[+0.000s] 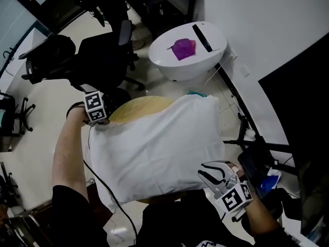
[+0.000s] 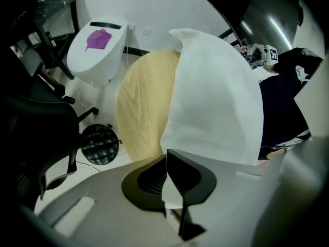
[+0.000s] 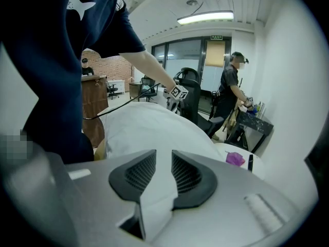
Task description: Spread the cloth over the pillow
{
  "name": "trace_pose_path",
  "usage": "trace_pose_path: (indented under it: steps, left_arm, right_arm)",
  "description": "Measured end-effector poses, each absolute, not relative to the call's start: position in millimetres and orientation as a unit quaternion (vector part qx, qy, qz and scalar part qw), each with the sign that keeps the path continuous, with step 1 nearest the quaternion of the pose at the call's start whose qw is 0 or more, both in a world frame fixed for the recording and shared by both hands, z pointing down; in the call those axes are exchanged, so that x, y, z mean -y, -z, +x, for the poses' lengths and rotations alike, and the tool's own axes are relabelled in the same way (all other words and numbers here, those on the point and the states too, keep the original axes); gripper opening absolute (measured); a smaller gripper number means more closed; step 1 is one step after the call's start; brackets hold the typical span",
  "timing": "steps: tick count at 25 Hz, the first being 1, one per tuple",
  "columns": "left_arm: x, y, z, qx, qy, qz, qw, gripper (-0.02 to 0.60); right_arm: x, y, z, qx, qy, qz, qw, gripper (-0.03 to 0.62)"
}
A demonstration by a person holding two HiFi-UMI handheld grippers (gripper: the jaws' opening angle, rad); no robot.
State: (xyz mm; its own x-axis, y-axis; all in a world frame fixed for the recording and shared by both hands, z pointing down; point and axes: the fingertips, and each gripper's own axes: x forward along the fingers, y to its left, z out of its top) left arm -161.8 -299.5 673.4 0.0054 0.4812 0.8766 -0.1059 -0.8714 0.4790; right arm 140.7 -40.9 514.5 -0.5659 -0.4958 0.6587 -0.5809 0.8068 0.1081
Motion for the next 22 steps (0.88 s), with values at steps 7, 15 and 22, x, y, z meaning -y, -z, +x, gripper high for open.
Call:
trace_pose_path:
  steps: [7,15,22]
  left_arm:
    - [340,-650,-164,-0.071,-0.676,0.722,0.131,0.000]
    - [371,-643,-195,0.018,-0.677,0.732,0.073,0.000]
    - [364,-663,-208,0.034,-0.689,0.721,0.069,0.000]
  right_arm:
    - [48,-511,130,0.888,-0.053,0.294,0.349,0.107]
    - [66,-502,112,0.893,-0.029,0.281,0.351,0.107]
    - [70,-529,99,0.887,-0.046,0.258,0.381,0.107]
